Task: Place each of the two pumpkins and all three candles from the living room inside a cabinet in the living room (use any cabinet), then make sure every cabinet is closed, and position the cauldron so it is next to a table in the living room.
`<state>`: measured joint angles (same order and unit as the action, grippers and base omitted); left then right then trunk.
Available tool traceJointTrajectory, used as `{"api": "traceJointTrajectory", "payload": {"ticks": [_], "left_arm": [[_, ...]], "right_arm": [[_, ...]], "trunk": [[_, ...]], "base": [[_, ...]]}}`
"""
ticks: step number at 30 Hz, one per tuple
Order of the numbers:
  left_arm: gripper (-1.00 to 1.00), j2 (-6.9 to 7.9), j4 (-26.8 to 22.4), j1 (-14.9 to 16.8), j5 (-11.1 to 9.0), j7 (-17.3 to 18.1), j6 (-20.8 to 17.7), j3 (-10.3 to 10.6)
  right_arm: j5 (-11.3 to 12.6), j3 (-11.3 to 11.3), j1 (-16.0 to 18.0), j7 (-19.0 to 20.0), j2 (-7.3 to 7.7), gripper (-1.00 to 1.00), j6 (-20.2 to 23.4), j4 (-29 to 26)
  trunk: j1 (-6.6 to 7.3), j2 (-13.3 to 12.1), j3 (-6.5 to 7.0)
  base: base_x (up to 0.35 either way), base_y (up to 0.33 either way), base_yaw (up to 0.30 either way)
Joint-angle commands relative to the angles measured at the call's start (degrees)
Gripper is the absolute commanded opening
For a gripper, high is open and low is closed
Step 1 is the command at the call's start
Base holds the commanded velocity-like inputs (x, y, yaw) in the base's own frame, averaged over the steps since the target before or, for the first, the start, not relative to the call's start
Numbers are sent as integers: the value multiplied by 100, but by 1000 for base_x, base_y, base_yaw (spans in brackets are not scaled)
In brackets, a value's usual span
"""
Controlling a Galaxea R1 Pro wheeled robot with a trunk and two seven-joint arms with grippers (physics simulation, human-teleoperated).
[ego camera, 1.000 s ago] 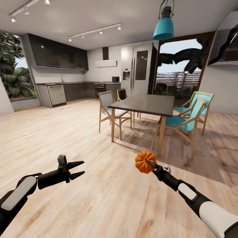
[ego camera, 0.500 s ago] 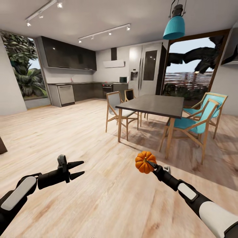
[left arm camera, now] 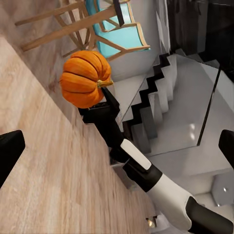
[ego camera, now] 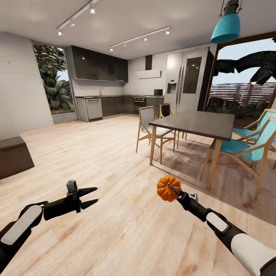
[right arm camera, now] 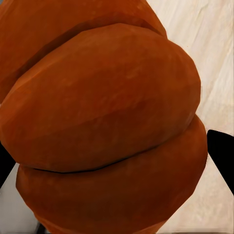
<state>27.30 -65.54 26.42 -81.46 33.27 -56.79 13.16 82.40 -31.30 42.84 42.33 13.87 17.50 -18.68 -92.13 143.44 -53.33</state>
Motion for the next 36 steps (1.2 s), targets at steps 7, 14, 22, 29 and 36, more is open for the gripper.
{"api": "traceJointTrajectory", "payload": {"ticks": [7,14,22,29,36], "left_arm": [[100,3,6,4,-1,34,-14,11],[100,3,6,4,-1,39,-15,11],[100,3,6,4,-1,39,-16,7],[100,3,6,4,-1,39,-15,10],[100,3,6,4,-17,39,-16,5]], "right_arm": [[74,-8,5,-6,2,-100,39,-4],[68,-13,5,-84,2,-100,43,-10],[65,-16,5,-114,2,-100,42,-21],[-164,-5,5,-124,2,-100,43,-17],[-180,-1,5,-129,2,-100,38,-21]], "trunk": [[2,3,-5],[2,3,-5],[2,3,-5],[2,3,-5],[2,3,-5]], "base": [[-1,0,260],[-62,22,260],[-165,146,260],[-26,45,260],[-1,1,260]]}}
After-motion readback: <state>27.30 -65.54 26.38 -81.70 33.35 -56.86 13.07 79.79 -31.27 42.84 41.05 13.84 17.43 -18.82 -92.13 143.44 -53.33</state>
